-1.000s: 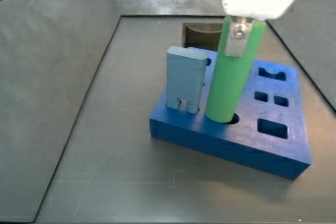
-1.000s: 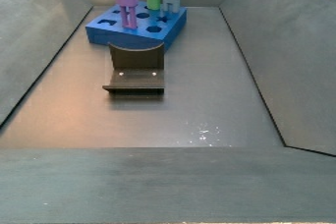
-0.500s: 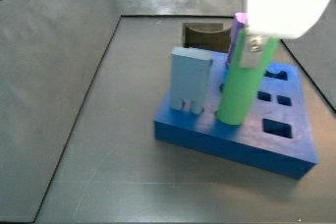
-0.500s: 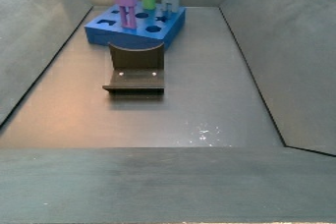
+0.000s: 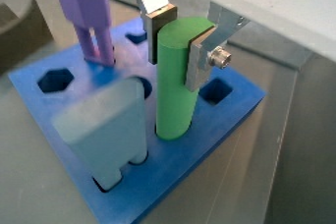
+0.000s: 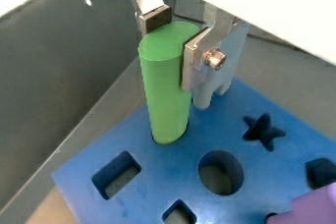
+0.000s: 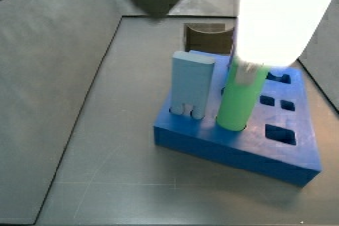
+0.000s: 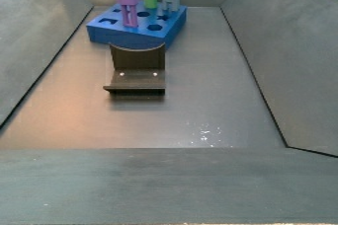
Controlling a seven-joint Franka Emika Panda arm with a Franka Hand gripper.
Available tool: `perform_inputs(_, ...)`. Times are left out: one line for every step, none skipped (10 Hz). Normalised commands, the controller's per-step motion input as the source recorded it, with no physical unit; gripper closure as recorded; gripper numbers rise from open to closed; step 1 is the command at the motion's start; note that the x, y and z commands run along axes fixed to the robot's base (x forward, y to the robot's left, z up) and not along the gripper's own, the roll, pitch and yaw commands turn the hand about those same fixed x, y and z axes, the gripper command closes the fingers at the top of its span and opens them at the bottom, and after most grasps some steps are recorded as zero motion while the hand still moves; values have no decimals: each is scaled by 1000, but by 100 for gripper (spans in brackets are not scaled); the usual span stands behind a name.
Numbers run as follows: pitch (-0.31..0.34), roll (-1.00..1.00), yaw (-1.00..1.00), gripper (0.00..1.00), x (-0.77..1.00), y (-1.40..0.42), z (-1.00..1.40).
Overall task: Pick up the oval object. Move up. Place the oval object on the fixture. Regrasp the oval object. Move to above the board. Insert the oval object.
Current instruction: Insert the oval object.
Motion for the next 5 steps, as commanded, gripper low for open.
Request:
perform_inputs(49, 34, -97, 100, -34, -20, -340)
perform_inputs(-6, 0, 0, 100, 0, 0, 0)
perform_inputs(24, 0, 0, 100, 37, 0, 0)
perform_inputs(0, 10, 0, 100, -3, 0, 0)
perform_inputs(0, 0, 0, 100, 0, 0, 0)
